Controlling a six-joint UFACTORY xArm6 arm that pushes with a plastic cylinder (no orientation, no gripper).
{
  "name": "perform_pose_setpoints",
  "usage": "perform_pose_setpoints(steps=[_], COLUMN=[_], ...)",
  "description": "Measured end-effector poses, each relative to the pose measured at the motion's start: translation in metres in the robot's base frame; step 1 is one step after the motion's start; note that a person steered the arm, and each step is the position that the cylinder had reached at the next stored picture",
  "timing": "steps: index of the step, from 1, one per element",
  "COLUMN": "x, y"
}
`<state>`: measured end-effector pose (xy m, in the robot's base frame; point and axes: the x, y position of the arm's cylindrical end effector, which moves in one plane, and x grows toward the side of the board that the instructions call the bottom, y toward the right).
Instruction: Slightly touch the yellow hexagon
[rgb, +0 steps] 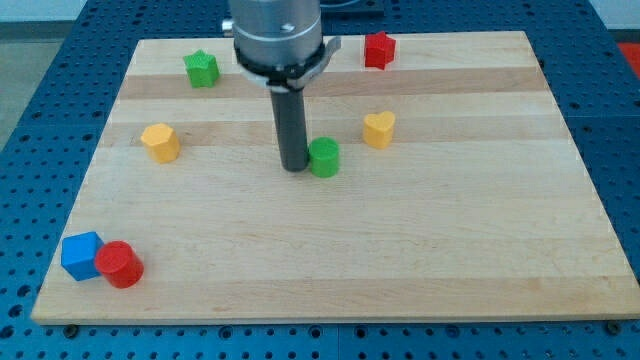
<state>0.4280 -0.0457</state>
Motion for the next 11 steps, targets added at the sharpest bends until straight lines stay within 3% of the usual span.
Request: perform_pose_setpoints(steps=[1,2,4,5,6,7,8,10,11], x=[-0.008,0.028,0.021,-0.051,-0.043,-0.048,-0.056,-0.009,0.000], y=[-0.016,-0.080,-0.232,-0.215,-0.169,-0.178,-0.230,-0.231,-0.200])
